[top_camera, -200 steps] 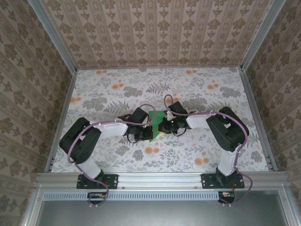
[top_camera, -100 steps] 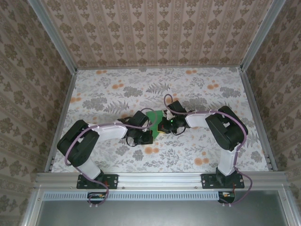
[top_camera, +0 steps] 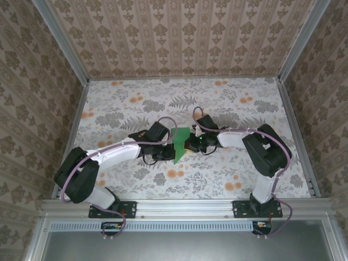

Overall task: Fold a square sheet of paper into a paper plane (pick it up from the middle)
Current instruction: Third fold the triangle at the center of the table, then fourth fold the wing at the center of the table.

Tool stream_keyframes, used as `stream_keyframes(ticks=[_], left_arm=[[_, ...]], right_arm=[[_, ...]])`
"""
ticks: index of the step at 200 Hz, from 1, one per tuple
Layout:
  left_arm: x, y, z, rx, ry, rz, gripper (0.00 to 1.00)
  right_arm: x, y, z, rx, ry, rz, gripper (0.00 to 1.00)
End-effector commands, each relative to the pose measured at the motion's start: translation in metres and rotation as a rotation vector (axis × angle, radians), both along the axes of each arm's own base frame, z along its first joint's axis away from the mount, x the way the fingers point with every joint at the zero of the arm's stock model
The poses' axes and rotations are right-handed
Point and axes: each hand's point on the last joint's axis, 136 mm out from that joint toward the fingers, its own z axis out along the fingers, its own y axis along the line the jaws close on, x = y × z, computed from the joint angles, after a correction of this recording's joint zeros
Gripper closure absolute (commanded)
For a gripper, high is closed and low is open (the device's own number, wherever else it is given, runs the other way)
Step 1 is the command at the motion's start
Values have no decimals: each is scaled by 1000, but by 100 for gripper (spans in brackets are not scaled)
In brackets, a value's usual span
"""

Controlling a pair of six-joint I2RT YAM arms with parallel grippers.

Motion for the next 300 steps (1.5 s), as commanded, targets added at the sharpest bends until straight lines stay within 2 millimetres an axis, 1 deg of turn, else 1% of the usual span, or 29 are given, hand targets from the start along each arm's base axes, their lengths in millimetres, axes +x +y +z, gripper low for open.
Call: stream_keyframes(ticks=[1,7,21,42,66,87,118,139,154,172,209,225,300], left_arm=[[25,-6,15,-5,-63,67,90],[28,-9,16,-9,-72,68,90],[37,-10,15,13,-87,84,89],[47,-11,7,57,-88,98,90],[51,-18,-7,80,-62,84,92],[53,-15,-21,130,-40,90,94],[58,-4,-37,207,-36,127,97],[57,4,-48,252,-22,143,99],[54,4,-52,253,-9,143,100],[52,4,-54,247,-1,144,100],[49,7,-56,252,5,147,100],[48,8,-57,255,10,149,100],[46,9,-58,249,12,156,100]], right_arm=[[8,-11,26,15,-55,-61,78],[9,-15,28,13,-61,-75,75],[12,-26,31,-2,-71,-111,62],[15,-40,29,-13,-67,-148,52],[16,-49,24,-22,-60,-167,45],[16,-53,19,-29,-45,-171,43],[14,-50,12,-28,-16,-154,43],[13,-45,8,-11,10,-136,44],[12,-42,6,0,23,-126,45],[11,-38,5,18,32,-114,46],[12,-32,3,39,43,-94,53],[13,-30,1,39,47,-93,55],[15,-25,-7,39,64,-85,56]])
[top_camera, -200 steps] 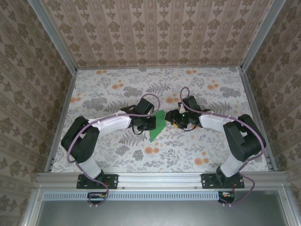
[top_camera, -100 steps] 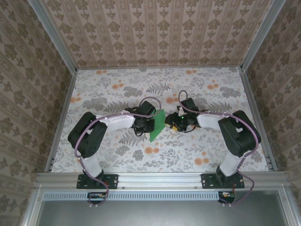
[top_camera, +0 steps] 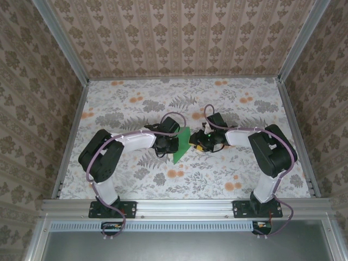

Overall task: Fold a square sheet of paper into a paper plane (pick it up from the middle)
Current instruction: Fourth fold the wing at the center of the table.

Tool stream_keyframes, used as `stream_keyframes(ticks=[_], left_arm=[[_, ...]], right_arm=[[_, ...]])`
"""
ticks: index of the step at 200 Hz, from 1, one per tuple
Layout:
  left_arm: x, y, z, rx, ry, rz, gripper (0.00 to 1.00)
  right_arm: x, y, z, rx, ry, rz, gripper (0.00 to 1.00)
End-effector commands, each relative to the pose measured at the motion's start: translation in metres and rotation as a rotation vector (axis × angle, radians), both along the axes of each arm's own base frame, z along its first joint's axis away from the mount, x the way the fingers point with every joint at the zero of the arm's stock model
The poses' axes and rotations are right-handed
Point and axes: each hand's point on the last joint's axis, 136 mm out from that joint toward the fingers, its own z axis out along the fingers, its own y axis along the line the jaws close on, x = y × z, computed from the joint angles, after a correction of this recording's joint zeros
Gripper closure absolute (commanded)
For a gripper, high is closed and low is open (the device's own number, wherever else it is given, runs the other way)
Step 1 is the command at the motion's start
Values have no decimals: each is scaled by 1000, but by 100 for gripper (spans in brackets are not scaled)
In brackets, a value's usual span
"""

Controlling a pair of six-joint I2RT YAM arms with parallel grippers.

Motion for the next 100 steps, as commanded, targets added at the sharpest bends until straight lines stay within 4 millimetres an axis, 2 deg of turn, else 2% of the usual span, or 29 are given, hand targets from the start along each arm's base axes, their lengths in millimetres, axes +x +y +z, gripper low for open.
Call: stream_keyframes(ticks=[1,100], left_arm=[[-3,10,-3,21,15,31,100],[-3,6,0,0,10,23,100]], right_arm=[[4,8,1,20,7,13,56],[8,19,4,70,4,40,64]])
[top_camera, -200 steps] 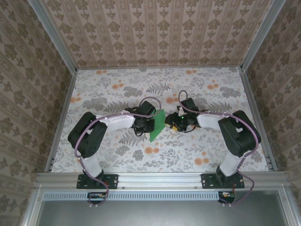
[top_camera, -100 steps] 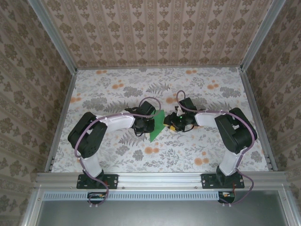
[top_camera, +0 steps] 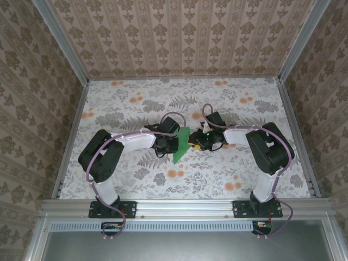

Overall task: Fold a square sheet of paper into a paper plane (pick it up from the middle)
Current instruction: Fourth fold the wing at the center of the table.

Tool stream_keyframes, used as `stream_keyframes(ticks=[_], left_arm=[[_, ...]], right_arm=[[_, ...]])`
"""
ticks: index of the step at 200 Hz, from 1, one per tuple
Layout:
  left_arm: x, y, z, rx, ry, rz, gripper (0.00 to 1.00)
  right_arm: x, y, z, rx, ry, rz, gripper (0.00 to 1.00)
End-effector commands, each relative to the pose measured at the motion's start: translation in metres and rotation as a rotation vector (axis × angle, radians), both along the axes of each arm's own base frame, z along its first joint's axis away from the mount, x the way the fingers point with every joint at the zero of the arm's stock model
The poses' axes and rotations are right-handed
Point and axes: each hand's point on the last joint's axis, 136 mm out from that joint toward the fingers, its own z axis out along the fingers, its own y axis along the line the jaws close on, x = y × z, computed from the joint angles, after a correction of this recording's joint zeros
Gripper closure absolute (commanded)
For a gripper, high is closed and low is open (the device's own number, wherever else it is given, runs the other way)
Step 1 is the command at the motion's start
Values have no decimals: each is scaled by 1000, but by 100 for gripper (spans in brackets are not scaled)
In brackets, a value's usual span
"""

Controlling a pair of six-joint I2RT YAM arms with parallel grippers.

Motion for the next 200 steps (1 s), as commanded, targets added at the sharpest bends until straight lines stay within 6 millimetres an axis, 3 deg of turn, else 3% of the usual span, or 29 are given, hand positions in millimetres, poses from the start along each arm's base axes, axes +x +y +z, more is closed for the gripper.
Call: stream_keyframes(ticks=[1,83,145,200], left_arm=[[-3,7,0,1,11,24,100],[-3,7,1,1,8,24,100],[-1,9,4,-1,-1,28,99],[2,8,11,-19,-17,29,96]], right_arm=[[3,12,6,50,-4,23,64],[0,28,16,174,-31,74,68],[-5,34,9,189,-34,133,71],[-4,31,9,155,-43,138,89]])
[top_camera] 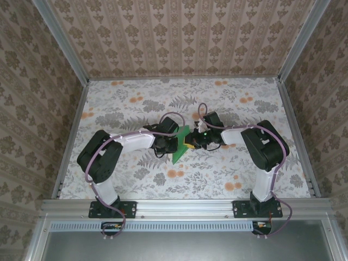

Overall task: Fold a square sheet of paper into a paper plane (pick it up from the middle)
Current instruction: Fourth fold the wing at the center of the table.

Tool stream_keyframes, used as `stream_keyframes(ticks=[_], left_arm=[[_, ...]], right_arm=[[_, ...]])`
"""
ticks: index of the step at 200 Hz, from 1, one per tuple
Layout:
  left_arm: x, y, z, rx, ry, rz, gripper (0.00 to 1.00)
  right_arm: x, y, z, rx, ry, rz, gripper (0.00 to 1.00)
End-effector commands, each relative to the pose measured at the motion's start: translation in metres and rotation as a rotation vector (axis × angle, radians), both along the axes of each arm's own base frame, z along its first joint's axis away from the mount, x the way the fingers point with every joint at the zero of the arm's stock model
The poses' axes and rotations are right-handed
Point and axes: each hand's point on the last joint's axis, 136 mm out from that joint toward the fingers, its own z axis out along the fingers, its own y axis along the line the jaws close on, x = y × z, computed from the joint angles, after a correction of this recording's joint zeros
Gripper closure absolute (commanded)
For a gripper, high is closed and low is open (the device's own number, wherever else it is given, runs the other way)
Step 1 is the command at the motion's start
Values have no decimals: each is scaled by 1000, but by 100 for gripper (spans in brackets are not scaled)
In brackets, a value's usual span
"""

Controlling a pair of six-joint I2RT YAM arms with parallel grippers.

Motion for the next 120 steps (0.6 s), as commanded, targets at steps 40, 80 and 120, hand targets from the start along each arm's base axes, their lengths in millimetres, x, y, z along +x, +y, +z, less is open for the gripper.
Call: stream_keyframes(ticks=[40,80,120], left_arm=[[8,2,34,-54,-82,19,83],[18,5,73,-94,-227,2,54],[24,12,97,-157,-352,-20,24]], right_arm=[[4,-11,6,-94,-31,-41,97],[14,-37,27,-207,-52,-200,98],[15,-61,40,-245,-10,-402,98]])
